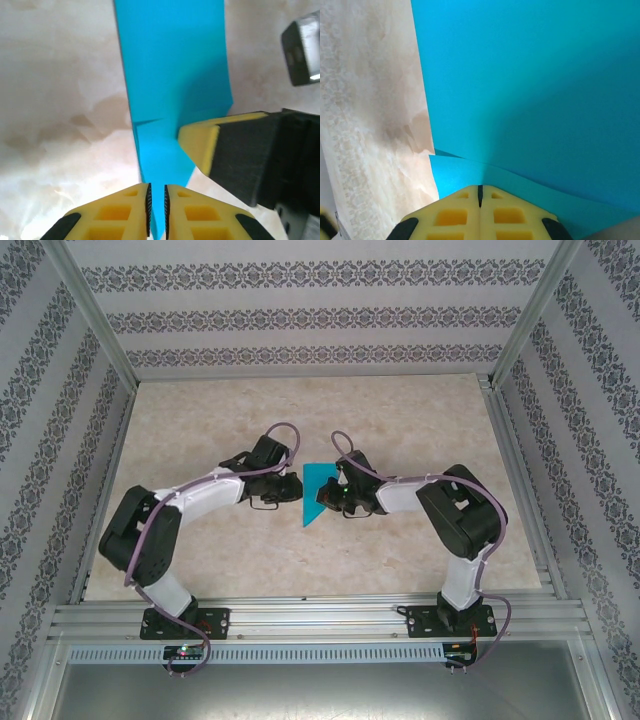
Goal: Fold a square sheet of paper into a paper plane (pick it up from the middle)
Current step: Third fold the triangle at the center of the table.
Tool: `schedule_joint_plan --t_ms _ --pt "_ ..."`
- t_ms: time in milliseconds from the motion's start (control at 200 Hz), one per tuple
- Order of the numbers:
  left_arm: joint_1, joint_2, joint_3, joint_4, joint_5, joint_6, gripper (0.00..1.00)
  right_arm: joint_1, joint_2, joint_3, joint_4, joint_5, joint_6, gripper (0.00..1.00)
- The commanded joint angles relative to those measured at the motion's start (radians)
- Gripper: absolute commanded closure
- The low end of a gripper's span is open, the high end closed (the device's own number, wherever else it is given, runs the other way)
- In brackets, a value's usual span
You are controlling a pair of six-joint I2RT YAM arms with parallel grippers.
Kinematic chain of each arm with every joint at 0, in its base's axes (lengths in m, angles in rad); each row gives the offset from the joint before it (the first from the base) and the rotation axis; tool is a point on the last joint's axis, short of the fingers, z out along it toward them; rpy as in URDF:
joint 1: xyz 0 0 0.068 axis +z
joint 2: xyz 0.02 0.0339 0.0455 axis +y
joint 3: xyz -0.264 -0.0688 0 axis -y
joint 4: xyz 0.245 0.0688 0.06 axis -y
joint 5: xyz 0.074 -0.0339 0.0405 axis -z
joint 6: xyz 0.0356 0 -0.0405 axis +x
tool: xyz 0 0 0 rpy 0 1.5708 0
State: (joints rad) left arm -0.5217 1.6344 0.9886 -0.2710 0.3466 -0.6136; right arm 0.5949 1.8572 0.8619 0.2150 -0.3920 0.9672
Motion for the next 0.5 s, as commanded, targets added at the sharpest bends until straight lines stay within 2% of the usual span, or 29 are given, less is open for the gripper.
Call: schedule_joint_plan --t_ms 0,75,165,495 --pt "-0.032 -0.019 -0.059 0.094 0.071 -0.123 0.85 0.026 -0.004 -0.034 -0.068 0.077 0.056 1.00" --pt "-0.053 0.006 -0.074 0.142 0.132 -0.160 0.91 0.030 0.002 -0.034 -0.061 0.079 0.071 1.00" --pt "-0.073 0.044 -0.078 0.157 0.134 -0.185 1.00 0.032 0.015 -0.034 -0.049 0.075 0.081 1.00" --pt "-0.075 0.111 -0.103 0.106 0.108 -0.226 1.00 0.034 0.027 -0.036 -0.037 0.055 0.071 1.00"
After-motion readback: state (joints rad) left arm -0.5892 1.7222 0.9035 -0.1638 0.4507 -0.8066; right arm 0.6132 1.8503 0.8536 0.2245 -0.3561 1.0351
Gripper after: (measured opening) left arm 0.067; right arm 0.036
